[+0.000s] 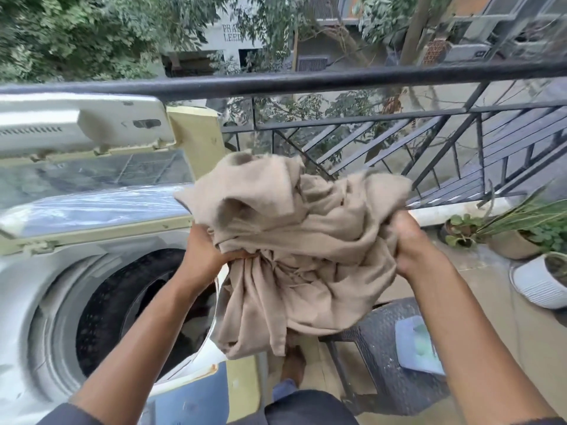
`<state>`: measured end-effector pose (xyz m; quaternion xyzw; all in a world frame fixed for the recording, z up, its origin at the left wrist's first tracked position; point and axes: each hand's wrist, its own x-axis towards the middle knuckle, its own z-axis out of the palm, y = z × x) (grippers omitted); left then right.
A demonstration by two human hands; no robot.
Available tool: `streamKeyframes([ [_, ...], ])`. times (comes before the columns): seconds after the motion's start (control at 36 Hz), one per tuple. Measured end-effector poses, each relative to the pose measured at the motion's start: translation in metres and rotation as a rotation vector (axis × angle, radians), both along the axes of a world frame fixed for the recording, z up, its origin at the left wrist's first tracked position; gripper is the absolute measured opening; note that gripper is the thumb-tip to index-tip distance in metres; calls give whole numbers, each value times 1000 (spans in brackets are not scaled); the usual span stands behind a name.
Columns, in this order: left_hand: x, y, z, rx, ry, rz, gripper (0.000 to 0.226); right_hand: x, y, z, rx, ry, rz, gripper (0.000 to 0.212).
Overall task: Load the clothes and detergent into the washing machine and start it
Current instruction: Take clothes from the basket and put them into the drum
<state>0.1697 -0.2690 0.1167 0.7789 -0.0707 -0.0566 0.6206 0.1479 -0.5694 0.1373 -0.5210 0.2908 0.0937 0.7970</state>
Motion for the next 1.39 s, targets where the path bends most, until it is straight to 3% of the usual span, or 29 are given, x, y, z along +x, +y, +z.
streamKeyframes([
  [0.06,-4,6,8,65,-17,-41,73,0,19,3,45,-73,117,65],
  [0.14,-15,28,17,123,-21,-121,66,-14,64,7,-3,-132,225,71],
  [0.31,-46,92,37,160,116,-104,74,-47,151,9,-146,-288,183,79],
  [0.33,-53,105,41,177,140,-81,82,-54,166,10,-187,-318,187,80],
  [0.42,-67,149,44,221,123,-21,155,-71,211,13,-284,-390,179,76],
  [0.44,-70,165,42,242,135,-7,166,-73,223,12,-327,-399,179,77],
  [0.53,-78,204,42,276,151,-12,154,-78,256,4,-465,-449,199,82],
  [0.64,-83,248,38,344,113,20,135,-77,298,-3,-492,-512,202,80],
  [0.81,-78,298,14,458,75,-17,112,-62,343,-34,-686,-507,165,100],
  [0.94,-71,331,-34,543,34,-96,145,-56,362,-63,-789,-600,126,99],
  [1.03,-64,334,-46,508,159,-156,165,-52,368,-93,-811,-498,179,98],
  [1.06,-60,335,-52,537,210,-191,161,-49,371,-105,-811,-423,219,98],
  [1.17,-53,344,-101,599,378,-289,113,-37,368,-148,-953,-4,505,107],
  [1.25,-53,335,-111,452,470,-171,91,-31,368,-161,-871,232,666,107],
  [1.33,-58,327,-117,456,407,-192,127,-25,366,-177,-856,287,698,103],
  [1.39,-56,330,-130,487,408,-203,121,-24,367,-183,-868,286,722,97],
])
